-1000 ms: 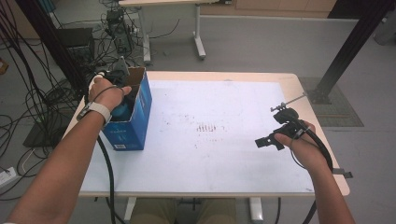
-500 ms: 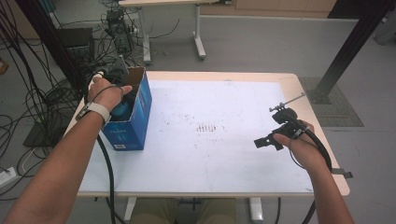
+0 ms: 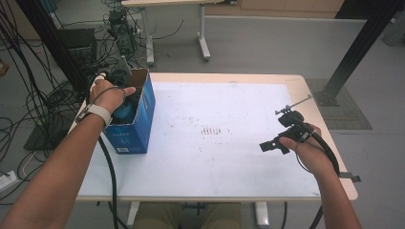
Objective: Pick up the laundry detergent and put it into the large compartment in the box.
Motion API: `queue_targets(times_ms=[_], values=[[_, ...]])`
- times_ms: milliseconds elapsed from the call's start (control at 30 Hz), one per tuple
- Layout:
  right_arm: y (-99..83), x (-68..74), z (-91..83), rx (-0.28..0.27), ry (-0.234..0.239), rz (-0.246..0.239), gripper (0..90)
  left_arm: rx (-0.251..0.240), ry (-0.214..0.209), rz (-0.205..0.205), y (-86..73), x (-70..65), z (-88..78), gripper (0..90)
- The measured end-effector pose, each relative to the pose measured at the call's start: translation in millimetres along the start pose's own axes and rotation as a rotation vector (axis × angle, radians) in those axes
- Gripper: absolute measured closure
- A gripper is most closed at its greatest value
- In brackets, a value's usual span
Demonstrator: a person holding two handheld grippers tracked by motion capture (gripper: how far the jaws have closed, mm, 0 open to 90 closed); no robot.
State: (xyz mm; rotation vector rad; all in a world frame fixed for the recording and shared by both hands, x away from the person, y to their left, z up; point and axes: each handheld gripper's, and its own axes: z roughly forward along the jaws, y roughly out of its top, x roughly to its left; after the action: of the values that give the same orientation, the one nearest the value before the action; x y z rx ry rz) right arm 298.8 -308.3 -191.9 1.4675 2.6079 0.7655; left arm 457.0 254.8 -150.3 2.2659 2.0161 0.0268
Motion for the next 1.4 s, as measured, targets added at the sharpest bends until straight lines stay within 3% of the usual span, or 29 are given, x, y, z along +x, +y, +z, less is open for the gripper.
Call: queue_targets(times_ms=[600, 633, 833, 933, 1100, 1233, 1400], values=[[2.7, 4.7, 0.6, 0.004, 0.0, -0.01, 9.7, -0.036, -0.017, -0.002, -5.7, 3.3, -17.5, 25.9], [2.6, 4.7, 0.5, 0.004, 0.0, -0.01, 9.7, -0.034, -0.013, -0.005, -5.4, 2.5, -18.7, 20.2], [2.5, 6.1, -0.1, 0.001, -0.001, -0.012, 10.0, -0.05, -0.002, 0.0, -7.0, -1.1, -26.7, 17.4], [2.3, 6.3, -0.1, 0.0, 0.0, -0.014, 10.0, -0.05, 0.005, 0.002, -6.9, -3.7, -30.8, 10.3], [2.1, 6.4, -0.6, 0.0, 0.0, -0.015, 10.0, -0.065, 0.002, 0.015, -8.4, -4.4, -41.0, 7.9], [1.6, 6.5, -1.4, -0.002, -0.002, -0.013, 10.0, -0.038, -0.003, 0.048, -2.4, -4.2, -49.7, 7.7], [-0.1, 6.0, -3.2, -0.003, -0.004, -0.014, 10.0, -0.04, -0.033, 0.074, -0.3, 2.0, -63.8, 7.1]])
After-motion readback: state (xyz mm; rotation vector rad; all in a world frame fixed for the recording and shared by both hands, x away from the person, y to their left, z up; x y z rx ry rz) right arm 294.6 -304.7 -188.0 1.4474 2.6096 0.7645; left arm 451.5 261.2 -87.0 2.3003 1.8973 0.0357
